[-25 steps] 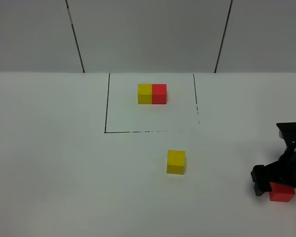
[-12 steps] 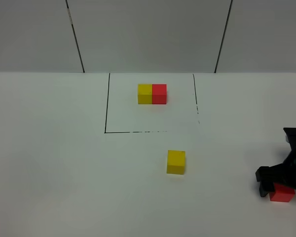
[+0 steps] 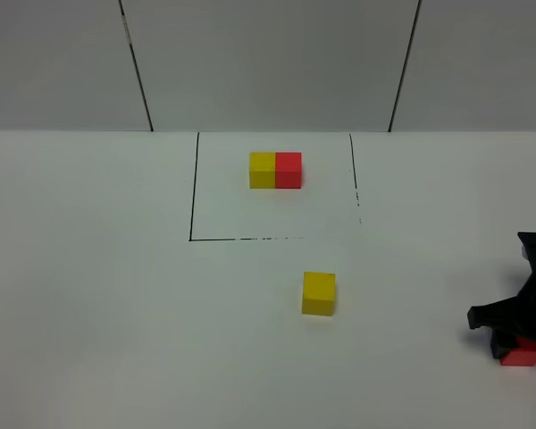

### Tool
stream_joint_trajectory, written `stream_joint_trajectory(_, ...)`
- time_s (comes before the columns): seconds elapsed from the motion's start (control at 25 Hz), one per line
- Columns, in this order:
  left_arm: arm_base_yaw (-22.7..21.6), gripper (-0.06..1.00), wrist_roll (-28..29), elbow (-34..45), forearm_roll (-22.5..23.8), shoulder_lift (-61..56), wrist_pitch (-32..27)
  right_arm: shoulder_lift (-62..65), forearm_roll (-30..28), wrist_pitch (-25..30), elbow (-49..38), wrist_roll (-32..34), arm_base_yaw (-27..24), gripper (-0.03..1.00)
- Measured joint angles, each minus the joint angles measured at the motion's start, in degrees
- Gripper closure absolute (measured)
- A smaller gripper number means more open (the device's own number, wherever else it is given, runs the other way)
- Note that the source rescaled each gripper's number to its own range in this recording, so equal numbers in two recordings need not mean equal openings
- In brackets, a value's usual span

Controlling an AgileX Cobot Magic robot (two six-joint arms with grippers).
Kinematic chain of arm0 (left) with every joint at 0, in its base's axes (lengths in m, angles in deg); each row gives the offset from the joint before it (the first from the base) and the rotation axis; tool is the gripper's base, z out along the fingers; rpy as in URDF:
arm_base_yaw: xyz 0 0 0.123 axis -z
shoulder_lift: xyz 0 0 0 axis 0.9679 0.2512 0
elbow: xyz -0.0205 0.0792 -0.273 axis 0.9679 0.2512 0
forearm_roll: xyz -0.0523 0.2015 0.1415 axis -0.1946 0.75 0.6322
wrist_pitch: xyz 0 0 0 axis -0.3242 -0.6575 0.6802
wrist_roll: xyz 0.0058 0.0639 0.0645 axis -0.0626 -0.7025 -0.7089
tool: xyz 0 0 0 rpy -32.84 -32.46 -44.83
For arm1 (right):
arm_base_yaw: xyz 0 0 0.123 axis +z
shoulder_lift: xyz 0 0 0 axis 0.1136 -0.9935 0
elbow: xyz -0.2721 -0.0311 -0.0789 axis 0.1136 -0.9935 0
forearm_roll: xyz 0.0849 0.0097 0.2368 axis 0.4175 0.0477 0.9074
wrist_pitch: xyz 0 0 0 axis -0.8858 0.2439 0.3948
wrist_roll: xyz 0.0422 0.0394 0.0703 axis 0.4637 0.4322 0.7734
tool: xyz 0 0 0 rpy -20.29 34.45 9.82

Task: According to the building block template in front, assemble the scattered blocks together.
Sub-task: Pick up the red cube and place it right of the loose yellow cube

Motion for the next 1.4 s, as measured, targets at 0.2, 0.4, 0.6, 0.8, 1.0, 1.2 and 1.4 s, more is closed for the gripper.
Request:
stream_joint_trajectory(0.2, 0.0, 0.01, 0.0, 0.0, 0.0, 0.0, 0.0, 0.0, 0.5, 0.7, 0.1, -0.4, 0.0, 0.96)
stream_joint_trajectory(0.4, 0.0, 0.01, 0.0, 0.0, 0.0, 0.0, 0.0, -0.4, 1.4, 3.0, 2.1, -5.2, 1.7, 0.96)
stream_joint_trajectory(0.6, 0.0, 0.01, 0.0, 0.0, 0.0, 0.0, 0.0, -0.6, 1.9, 8.9, 9.2, -15.2, 4.5, 0.96)
stream_joint_trajectory(0.8, 0.0, 0.01, 0.0, 0.0, 0.0, 0.0, 0.0, -0.6, 1.4, 12.7, 13.7, -33.9, 8.2, 0.96)
stream_joint_trajectory(1.0, 0.0, 0.01, 0.0, 0.0, 0.0, 0.0, 0.0, -1.7, 1.2, 13.2, 16.5, -49.2, 13.4, 0.96)
stream_joint_trajectory(1.2, 0.0, 0.01, 0.0, 0.0, 0.0, 0.0, 0.0, -4.6, -2.6, 15.3, 21.3, -54.5, 18.3, 0.96)
stream_joint_trajectory(1.4, 0.0, 0.01, 0.0, 0.0, 0.0, 0.0, 0.0, -9.8, -6.0, 18.9, 27.8, -55.0, 21.8, 0.96)
